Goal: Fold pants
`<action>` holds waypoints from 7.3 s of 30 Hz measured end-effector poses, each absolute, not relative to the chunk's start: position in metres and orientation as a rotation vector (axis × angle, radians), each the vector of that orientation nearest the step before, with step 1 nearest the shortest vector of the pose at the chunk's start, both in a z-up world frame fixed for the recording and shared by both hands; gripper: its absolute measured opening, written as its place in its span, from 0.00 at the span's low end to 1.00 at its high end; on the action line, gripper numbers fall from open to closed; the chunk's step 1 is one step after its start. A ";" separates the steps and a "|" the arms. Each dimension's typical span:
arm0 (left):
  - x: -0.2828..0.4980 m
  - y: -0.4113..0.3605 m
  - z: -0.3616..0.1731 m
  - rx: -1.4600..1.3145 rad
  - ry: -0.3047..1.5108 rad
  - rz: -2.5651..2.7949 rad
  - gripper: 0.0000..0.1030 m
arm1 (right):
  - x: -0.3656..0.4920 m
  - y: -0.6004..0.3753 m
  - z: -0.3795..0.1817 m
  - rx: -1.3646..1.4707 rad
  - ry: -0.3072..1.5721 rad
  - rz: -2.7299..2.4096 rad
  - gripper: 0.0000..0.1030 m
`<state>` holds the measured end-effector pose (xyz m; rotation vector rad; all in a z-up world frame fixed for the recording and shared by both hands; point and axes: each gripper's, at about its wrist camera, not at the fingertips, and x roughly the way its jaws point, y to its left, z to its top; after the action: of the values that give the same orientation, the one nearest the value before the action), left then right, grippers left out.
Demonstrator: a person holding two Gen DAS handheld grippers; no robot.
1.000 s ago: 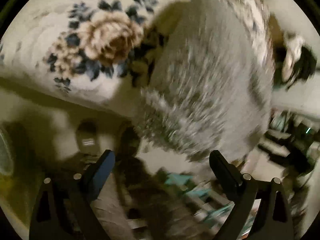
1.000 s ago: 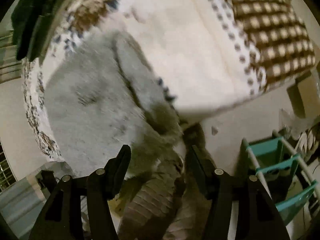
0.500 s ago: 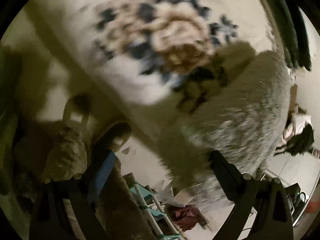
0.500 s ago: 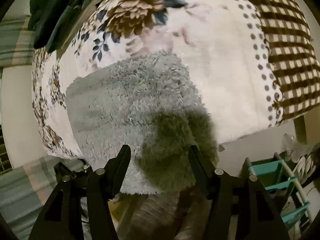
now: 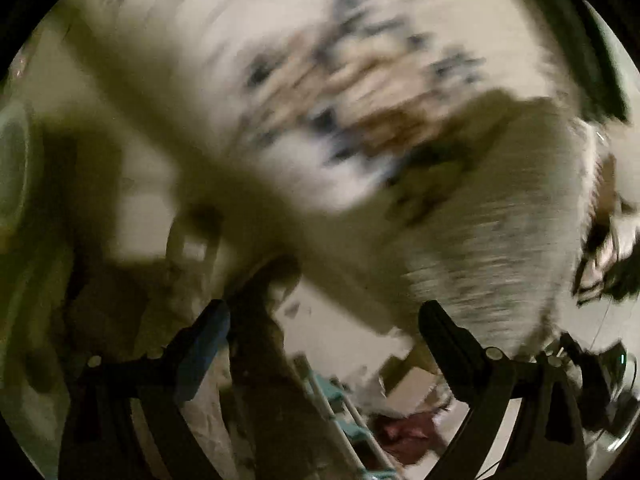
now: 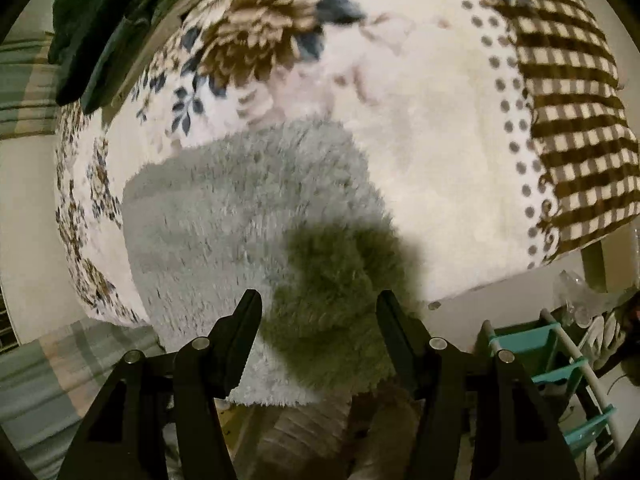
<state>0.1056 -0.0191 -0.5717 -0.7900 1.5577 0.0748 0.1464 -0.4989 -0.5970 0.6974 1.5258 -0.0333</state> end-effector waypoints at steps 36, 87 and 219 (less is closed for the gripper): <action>0.333 -0.124 -0.587 -0.546 1.480 -0.380 0.57 | 0.147 -0.559 -0.683 0.972 1.467 -0.020 0.36; 0.294 -0.419 -0.559 0.445 1.585 -0.875 0.35 | 0.043 -0.524 -0.684 1.286 1.373 -0.181 0.20; 0.480 -0.130 -0.157 0.044 0.889 -0.089 0.94 | 0.435 -0.323 -0.172 0.067 0.857 -0.237 1.00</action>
<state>0.4804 -0.1300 -0.1567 0.0441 0.8886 -0.0886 0.4352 -0.3226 -0.1721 0.0672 0.8571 -0.2372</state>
